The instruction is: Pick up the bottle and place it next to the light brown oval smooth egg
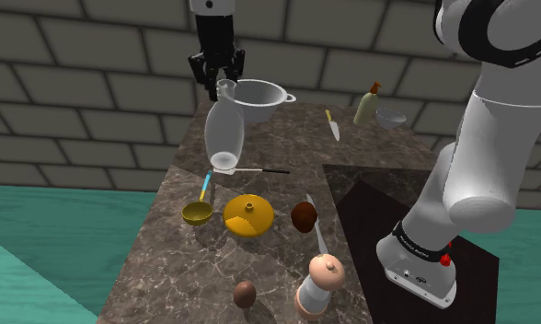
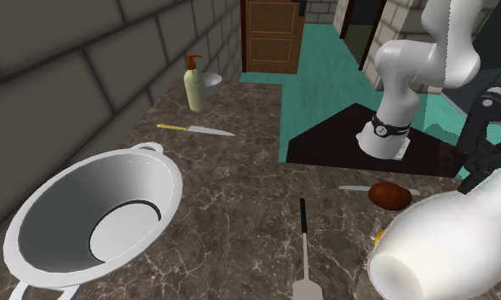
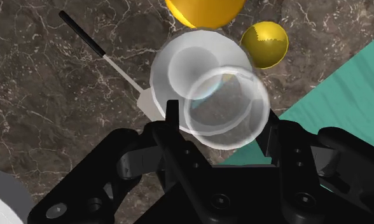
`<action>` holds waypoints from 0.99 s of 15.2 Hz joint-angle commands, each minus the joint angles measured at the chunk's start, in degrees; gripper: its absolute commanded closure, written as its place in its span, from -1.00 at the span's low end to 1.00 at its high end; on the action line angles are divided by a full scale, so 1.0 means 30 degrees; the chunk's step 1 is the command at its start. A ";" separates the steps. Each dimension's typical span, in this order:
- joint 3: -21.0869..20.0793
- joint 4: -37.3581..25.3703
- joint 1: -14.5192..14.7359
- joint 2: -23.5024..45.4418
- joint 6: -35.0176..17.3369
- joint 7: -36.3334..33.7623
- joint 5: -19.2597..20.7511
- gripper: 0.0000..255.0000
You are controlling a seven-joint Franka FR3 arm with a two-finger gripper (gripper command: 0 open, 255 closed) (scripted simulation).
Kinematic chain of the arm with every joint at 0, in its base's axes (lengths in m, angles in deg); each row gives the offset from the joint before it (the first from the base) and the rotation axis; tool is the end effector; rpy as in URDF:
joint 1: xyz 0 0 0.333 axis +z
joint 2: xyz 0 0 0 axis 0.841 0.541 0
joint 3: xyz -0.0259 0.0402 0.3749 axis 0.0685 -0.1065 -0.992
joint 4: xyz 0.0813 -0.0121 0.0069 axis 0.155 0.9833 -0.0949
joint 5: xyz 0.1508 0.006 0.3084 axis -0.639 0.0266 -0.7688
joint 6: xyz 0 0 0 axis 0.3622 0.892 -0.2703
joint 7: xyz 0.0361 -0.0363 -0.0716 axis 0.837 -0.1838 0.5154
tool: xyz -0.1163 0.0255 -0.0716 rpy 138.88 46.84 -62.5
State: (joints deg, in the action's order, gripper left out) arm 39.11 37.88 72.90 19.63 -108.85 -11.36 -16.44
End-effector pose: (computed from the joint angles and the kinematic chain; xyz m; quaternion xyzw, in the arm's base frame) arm 0.5227 0.2319 0.5943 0.9984 0.0028 -0.0557 0.0067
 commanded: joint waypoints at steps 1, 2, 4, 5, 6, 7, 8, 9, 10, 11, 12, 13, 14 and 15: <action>-0.0340 0.0375 0.0501 -0.0327 -0.0079 -0.0868 -0.0072 1.00; -0.0511 0.0451 0.0752 -0.0377 -0.0117 -0.1288 -0.0092 1.00; -0.0858 0.0525 0.1257 -0.0417 -0.0176 -0.2137 -0.0121 1.00; -0.1030 0.0523 0.1515 -0.0406 -0.0197 -0.2565 -0.0130 1.00; -0.1205 0.0494 0.1774 -0.0376 -0.0211 -0.2996 -0.0134 1.00; -0.1377 0.0439 0.2038 -0.0325 -0.0220 -0.3429 -0.0132 1.00; -0.1547 0.0357 0.2307 -0.0255 -0.0223 -0.3863 -0.0126 1.00; -0.1720 0.0249 0.2576 -0.0163 -0.0219 -0.4300 -0.0112 1.00; -0.1892 0.0113 0.2849 -0.0051 -0.0209 -0.4739 -0.0091 1.00; -0.2061 -0.0050 0.3128 0.0082 -0.0191 -0.5180 -0.0063 1.00; -0.2223 -0.0241 0.3416 0.0236 -0.0166 -0.5621 -0.0028 1.00; -0.2393 -0.0462 0.3701 0.0412 -0.0133 -0.6065 0.0018 1.00; -0.2552 -0.0712 0.3999 0.0609 -0.0091 -0.6509 0.0070 1.00; -0.2709 -0.0993 0.4303 0.0829 -0.0040 -0.6954 0.0132 1.00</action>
State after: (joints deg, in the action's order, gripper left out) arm 31.39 35.36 85.04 21.56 -108.82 -31.01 -16.19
